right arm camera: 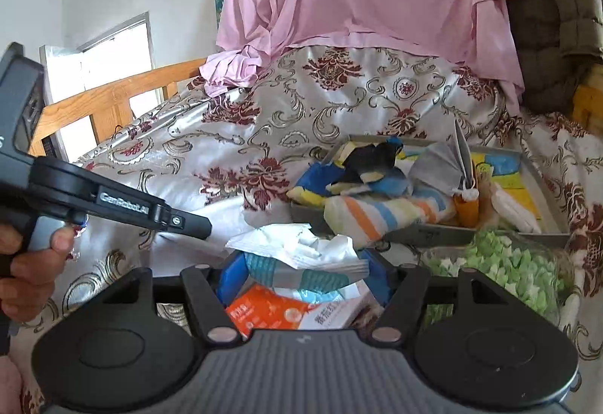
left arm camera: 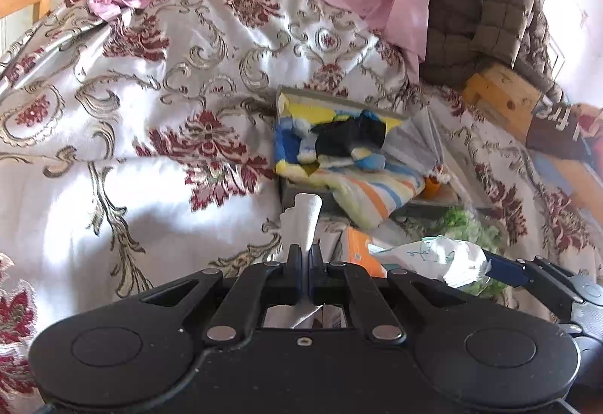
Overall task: Organize soft objects
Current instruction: 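Grasp the white tissue with the left tool while the right tool grasps the clear plastic packet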
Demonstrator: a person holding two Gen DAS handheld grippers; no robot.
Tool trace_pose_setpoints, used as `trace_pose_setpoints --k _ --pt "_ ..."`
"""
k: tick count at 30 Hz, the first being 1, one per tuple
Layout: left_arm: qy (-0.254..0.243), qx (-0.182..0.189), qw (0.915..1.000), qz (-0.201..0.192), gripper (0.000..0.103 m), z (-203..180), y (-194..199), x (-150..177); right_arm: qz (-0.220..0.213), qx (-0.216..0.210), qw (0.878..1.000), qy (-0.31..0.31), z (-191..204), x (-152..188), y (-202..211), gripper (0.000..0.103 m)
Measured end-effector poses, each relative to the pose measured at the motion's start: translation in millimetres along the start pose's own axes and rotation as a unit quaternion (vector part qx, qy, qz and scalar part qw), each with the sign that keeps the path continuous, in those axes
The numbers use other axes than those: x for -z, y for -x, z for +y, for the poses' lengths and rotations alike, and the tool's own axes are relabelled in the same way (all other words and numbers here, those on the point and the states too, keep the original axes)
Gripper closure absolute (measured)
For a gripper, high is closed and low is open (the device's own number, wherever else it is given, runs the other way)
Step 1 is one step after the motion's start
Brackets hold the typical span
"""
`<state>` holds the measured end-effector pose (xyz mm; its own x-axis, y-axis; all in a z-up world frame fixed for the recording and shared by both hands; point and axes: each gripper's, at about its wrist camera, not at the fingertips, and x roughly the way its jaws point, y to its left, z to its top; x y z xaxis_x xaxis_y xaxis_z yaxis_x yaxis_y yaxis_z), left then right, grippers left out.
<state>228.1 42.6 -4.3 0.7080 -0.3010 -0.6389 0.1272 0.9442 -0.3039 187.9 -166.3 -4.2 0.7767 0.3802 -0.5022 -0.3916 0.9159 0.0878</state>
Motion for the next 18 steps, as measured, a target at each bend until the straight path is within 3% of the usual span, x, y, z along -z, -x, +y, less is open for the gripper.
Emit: trace_pose_setpoints --k 10,15,16,18 --pt "-0.027 -0.025 0.9982 0.048 0.1 -2 -35 12 0.017 -0.012 1.0 -0.001 -4 7 -17 0.032" --pt "-0.037 -0.031 0.9961 0.074 0.094 0 -51 18 0.03 -0.006 1.0 -0.001 -6 11 -24 0.032" --pt "-0.04 -0.034 0.9956 0.078 0.094 0 -53 19 0.031 -0.004 1.0 0.0 -7 11 -26 0.033" --pt "-0.046 -0.038 0.9949 0.082 0.094 0 -57 21 0.035 0.001 0.999 0.001 -8 11 -29 0.051"
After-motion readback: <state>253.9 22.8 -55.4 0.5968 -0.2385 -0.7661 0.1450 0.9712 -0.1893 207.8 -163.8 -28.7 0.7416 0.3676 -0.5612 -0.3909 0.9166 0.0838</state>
